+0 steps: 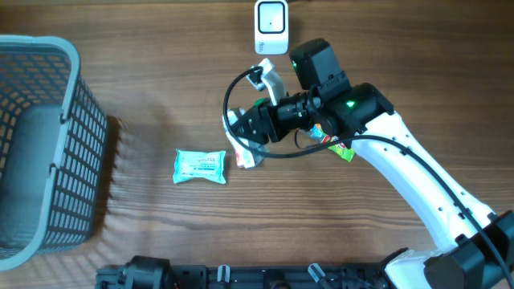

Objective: Scan the item barcode

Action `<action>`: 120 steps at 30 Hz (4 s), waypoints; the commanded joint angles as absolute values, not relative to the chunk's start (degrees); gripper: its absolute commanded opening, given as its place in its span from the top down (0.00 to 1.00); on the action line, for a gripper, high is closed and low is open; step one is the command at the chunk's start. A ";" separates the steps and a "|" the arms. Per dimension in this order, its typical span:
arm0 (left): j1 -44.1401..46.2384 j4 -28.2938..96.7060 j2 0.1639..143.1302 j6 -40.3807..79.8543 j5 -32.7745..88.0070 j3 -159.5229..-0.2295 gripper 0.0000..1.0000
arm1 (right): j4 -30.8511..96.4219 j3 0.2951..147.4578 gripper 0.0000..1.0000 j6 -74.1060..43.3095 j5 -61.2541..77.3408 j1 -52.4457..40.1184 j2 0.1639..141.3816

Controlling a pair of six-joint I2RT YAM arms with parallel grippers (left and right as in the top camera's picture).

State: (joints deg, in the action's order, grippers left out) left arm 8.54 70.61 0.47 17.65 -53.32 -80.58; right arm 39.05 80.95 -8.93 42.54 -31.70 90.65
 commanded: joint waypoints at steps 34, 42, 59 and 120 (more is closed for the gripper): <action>8.80 70.61 0.36 17.10 -53.65 -80.47 0.00 | -33.69 104.31 0.61 57.12 -10.22 -28.16 143.11; 8.80 70.63 0.36 17.10 -53.67 -80.47 0.00 | -36.86 104.38 0.62 73.03 -12.23 -27.73 144.94; 8.80 70.61 0.36 17.10 -53.65 -80.47 0.00 | -11.22 104.42 0.57 55.07 -32.29 -13.76 121.16; 8.80 70.61 0.36 17.10 -53.67 -80.47 0.00 | 56.95 84.84 0.96 18.57 12.03 -13.87 124.60</action>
State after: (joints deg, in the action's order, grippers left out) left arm 8.54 70.74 0.47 17.65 -53.54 -80.51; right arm 50.83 83.74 28.16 4.86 -13.69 119.72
